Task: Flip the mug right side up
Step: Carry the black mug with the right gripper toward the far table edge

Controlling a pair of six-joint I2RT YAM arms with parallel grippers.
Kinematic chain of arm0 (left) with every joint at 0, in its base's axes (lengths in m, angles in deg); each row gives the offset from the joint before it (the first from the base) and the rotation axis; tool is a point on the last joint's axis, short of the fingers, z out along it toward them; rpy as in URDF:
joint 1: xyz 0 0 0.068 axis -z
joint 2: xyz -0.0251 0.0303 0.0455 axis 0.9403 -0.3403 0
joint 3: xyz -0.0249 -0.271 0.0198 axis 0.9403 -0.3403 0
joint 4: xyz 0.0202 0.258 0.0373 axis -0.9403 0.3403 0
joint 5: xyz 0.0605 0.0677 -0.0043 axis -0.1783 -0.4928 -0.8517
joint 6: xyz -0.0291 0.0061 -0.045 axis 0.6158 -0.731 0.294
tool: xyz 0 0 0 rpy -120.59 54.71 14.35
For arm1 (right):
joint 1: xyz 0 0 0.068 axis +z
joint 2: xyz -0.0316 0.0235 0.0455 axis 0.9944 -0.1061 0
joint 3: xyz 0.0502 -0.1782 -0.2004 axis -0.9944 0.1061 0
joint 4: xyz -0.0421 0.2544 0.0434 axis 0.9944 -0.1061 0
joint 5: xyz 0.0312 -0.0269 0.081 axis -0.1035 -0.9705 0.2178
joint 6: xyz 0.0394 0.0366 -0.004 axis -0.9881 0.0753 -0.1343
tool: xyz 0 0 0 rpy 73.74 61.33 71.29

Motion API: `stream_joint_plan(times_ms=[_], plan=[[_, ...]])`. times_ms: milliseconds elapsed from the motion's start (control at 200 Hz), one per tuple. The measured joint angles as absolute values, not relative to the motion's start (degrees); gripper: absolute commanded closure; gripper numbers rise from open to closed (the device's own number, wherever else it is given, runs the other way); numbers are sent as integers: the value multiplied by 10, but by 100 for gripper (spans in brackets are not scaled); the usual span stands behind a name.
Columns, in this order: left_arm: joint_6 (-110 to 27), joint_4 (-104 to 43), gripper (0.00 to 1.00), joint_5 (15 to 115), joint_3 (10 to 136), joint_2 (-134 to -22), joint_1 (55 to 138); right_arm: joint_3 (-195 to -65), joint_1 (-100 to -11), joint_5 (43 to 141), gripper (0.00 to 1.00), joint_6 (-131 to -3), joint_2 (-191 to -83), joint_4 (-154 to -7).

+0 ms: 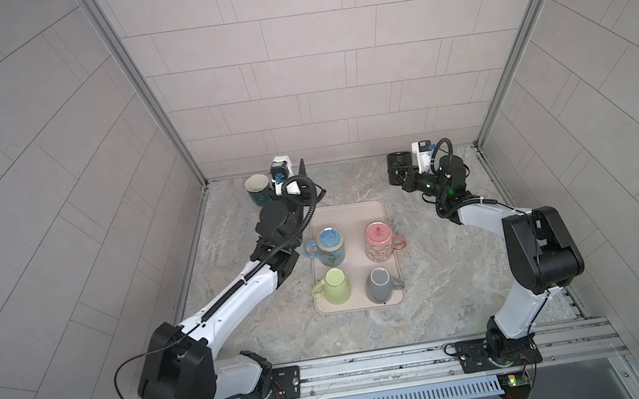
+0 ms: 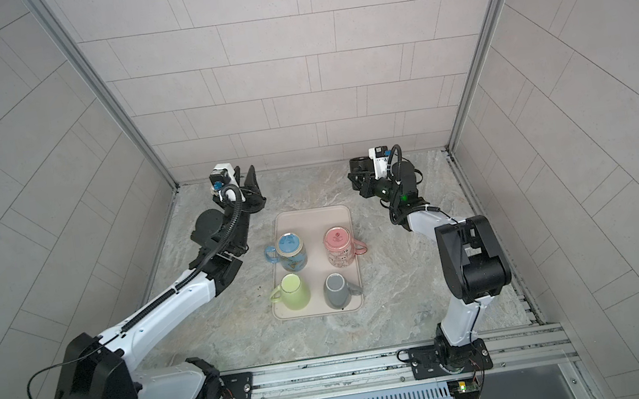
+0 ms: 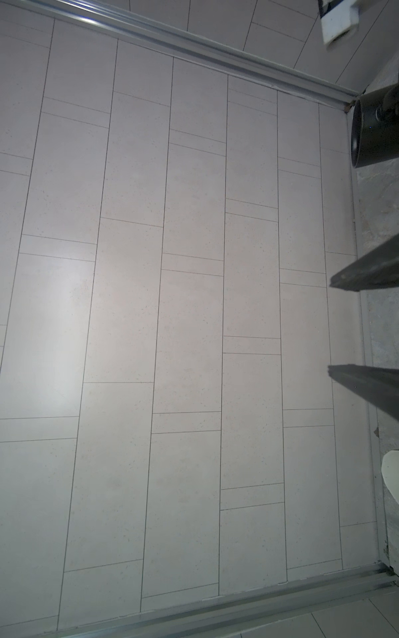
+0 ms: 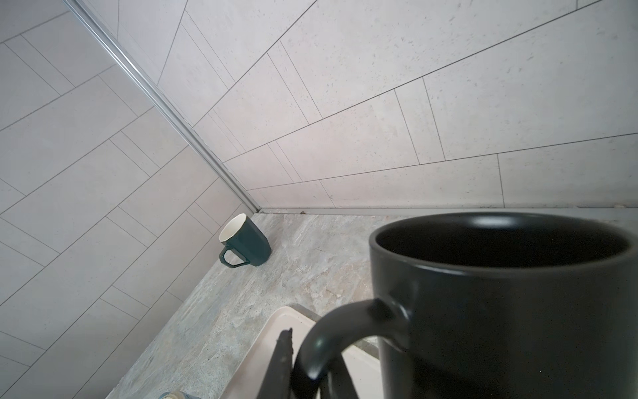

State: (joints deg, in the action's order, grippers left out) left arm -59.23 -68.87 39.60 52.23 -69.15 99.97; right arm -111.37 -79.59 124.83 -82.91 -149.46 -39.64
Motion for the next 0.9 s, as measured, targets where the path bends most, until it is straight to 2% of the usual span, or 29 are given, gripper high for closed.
stream_joint_plan(times_ms=[460, 901], plan=[[-518, -589, 61, 471, 523, -684, 975, -1116, -837, 1313, 100, -923, -1631, -183], [-505, -572, 63, 484, 534, -697, 972, -1127, -848, 1322, 100, -904, -1667, -168]])
